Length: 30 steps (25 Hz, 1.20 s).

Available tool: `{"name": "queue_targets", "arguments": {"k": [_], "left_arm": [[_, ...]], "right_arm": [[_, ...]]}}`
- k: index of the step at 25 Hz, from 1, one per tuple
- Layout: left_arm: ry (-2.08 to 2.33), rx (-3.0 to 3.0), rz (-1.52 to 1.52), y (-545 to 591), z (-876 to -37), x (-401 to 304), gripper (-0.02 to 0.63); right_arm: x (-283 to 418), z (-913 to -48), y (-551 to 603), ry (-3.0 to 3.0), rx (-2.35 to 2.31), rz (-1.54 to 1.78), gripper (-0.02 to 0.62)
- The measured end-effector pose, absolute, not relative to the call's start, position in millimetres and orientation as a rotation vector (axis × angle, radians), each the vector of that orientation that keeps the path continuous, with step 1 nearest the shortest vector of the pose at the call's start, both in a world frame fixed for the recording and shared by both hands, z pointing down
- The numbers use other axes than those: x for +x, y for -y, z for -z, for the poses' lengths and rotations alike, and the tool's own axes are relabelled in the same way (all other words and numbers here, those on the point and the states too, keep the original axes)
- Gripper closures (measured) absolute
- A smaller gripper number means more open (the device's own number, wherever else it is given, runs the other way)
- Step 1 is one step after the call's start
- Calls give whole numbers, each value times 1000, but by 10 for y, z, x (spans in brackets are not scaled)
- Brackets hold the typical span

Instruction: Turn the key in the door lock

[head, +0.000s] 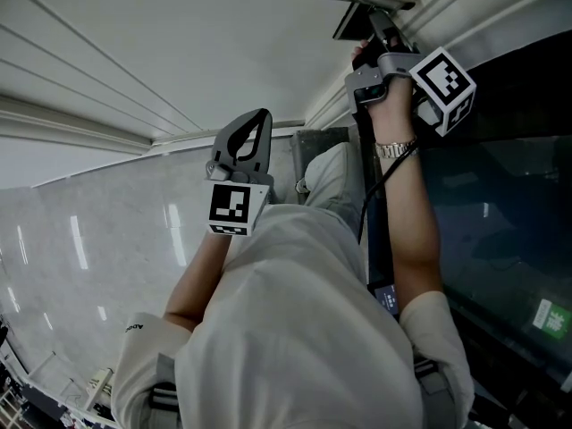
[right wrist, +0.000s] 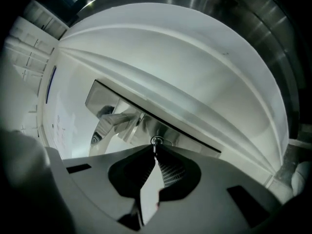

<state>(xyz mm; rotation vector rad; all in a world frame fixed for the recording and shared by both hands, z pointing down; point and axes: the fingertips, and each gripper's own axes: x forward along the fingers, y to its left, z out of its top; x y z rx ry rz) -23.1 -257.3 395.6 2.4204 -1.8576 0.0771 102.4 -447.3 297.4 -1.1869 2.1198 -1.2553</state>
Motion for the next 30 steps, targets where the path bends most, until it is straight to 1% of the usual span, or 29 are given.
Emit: {"name": "queue_targets", "arguments": {"k": [6,10,11,14,18,26,30], "left_arm": [[1842,2437,-75,2566,-3959,-205,597],[1841,2445,-76,2539,-3948,-197,597],[1841,2445,-78,2527,-3953,-200,597],[1840,2444,-84,2505,-3963,-197,597],[1834,2454,-82,2505,-3954,-179,597],[1820,2458,-83,2504,-3984,-160,597],[1808,2470,-81,2512,-3976,-111,597]], "right_arm": [[1008,-2988,4497,-2163,-1239,1170,579],[1029,-3035,4482,-2190,-1223,1193,528],[1026,-3032,4457,-2209,-1209,1192,526],[987,-2977,4355,-2354,-1213,1072,489],[933,-2921,4269,-2628,-1368,715,461],[972,-3034,4235,-3033,-1759,-265,457],[964,-2999,4225,-3052,-1871,-780,457]]}}
